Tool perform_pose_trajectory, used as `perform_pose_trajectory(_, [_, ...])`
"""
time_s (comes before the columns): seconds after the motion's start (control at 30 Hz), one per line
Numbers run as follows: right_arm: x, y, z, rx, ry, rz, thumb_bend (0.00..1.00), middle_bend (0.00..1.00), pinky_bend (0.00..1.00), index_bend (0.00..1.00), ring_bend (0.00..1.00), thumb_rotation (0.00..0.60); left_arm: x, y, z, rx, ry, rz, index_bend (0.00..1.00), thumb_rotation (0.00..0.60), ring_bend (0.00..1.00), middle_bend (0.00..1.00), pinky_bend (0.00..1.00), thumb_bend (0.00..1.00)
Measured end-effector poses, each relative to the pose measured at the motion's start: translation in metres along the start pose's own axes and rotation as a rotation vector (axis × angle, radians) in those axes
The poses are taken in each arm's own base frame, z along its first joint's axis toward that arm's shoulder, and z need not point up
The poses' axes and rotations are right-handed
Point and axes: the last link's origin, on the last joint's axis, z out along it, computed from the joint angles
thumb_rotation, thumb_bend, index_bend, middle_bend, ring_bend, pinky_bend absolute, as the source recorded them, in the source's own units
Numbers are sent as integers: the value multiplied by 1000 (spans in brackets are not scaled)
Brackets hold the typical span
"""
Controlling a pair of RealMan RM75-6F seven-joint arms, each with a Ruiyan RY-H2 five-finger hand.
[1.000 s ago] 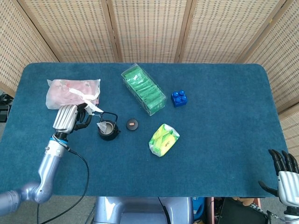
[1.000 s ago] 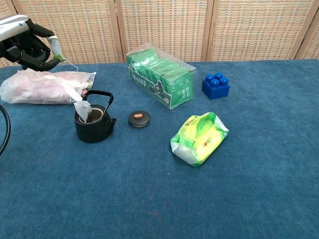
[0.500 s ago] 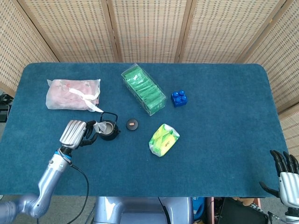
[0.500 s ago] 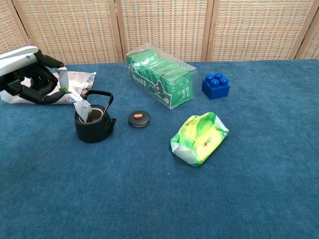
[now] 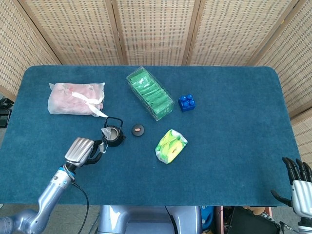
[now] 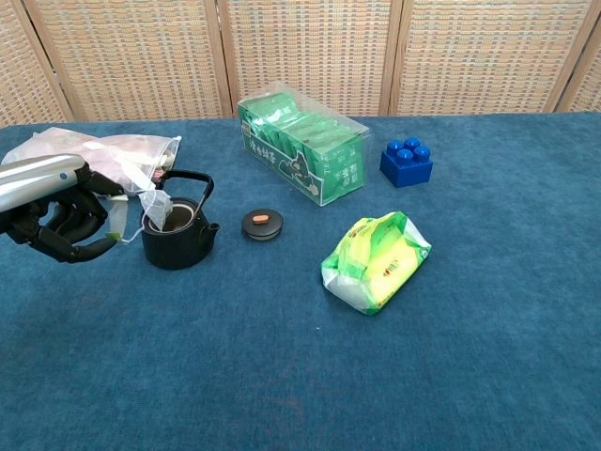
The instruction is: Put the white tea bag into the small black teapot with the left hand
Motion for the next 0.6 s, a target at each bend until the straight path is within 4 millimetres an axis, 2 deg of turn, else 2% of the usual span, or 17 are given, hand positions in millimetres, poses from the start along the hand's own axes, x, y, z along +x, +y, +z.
perform_pose_trajectory(0.1, [0, 0, 0, 0, 1, 0, 85, 193, 100, 115, 34, 600, 0, 0, -2, 6, -29, 14, 356, 600, 708, 806, 708, 443])
perform_pose_trajectory(0.23, [1, 0, 1, 3, 2, 0, 85, 193, 100, 115, 34, 600, 1, 2, -4, 7, -40, 35, 282, 600, 708, 806, 708, 443])
perform_pose_trajectory(0.5, [1, 0, 0, 2, 3, 1, 85, 193, 100, 115, 34, 600, 9, 2, -7, 10, -34, 41, 233, 600, 710, 810, 708, 446])
perform_pose_trajectory(0.57, [1, -1, 1, 5, 4, 2, 85, 193, 100, 115, 34, 600, 12, 0, -8, 13, -30, 50, 210, 600, 719, 823, 708, 510])
perform_pose_trajectory(0.6, [1, -1, 1, 5, 4, 2, 85, 193, 100, 115, 34, 600, 14, -1, -9, 17, -30, 58, 191, 600, 730, 834, 708, 582])
